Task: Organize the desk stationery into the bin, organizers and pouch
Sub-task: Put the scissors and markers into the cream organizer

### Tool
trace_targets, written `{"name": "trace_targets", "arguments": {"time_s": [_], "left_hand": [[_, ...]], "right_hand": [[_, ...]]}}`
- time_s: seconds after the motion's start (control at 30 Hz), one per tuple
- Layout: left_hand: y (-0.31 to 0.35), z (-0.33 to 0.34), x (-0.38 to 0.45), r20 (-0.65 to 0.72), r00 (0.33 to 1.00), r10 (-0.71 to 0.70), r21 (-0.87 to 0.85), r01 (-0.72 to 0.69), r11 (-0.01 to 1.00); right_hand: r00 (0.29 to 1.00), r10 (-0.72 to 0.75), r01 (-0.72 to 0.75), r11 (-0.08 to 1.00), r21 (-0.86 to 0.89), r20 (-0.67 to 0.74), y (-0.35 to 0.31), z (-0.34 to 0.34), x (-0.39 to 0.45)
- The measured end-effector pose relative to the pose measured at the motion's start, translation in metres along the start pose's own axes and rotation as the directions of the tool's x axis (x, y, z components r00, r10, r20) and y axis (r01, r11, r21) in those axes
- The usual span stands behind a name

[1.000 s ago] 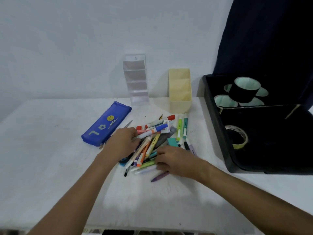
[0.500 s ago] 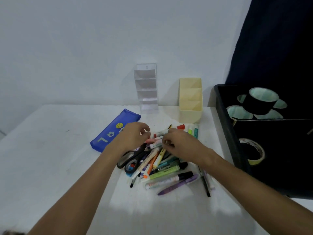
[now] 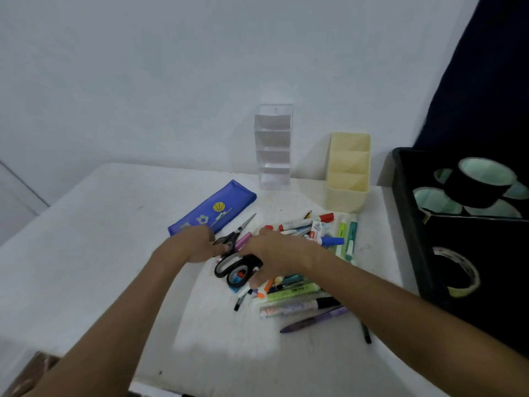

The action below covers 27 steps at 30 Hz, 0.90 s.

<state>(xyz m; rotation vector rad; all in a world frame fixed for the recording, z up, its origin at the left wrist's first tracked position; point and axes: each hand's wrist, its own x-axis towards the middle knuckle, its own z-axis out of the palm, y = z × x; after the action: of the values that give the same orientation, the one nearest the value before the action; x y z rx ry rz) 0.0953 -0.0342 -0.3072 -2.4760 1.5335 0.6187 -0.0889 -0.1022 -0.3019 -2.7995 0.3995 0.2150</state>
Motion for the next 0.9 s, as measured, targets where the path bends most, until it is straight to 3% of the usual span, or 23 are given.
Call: {"name": "trace_targets", "arguments": {"time_s": [0.17,0.3,0.53,0.77,0.9], "left_hand": [[-0.003,0.004,-0.002,-0.019,0.999,-0.033,-0.153,0.030,0.988],[0.001,0.001,-0.005,-0.033,0.996,-0.083,-0.301,0.069,0.951],[0.005,-0.001,-0.006,-0.068,0.990,-0.123,-0.623,0.054,0.780],[0.005,-0.025,-0.015,-0.200,0.976,-0.089,-0.807,-0.113,0.580],[0.011,-0.059,-0.022,-0.345,0.931,-0.121,-0.762,-0.202,0.616]], "right_hand": [[1.000,-0.004,0.004,1.000,0.006,-0.029,-0.005,0.001,0.009],[0.999,0.013,-0.006,0.990,0.143,-0.052,-0.005,0.001,0.008],[0.999,0.005,-0.005,1.000,0.014,-0.052,-0.009,0.016,0.011],[0.995,0.037,-0.032,0.998,0.057,-0.091,0.005,0.009,0.015],[0.988,0.055,-0.014,0.961,0.275,-0.141,0.017,-0.010,0.008]]}}
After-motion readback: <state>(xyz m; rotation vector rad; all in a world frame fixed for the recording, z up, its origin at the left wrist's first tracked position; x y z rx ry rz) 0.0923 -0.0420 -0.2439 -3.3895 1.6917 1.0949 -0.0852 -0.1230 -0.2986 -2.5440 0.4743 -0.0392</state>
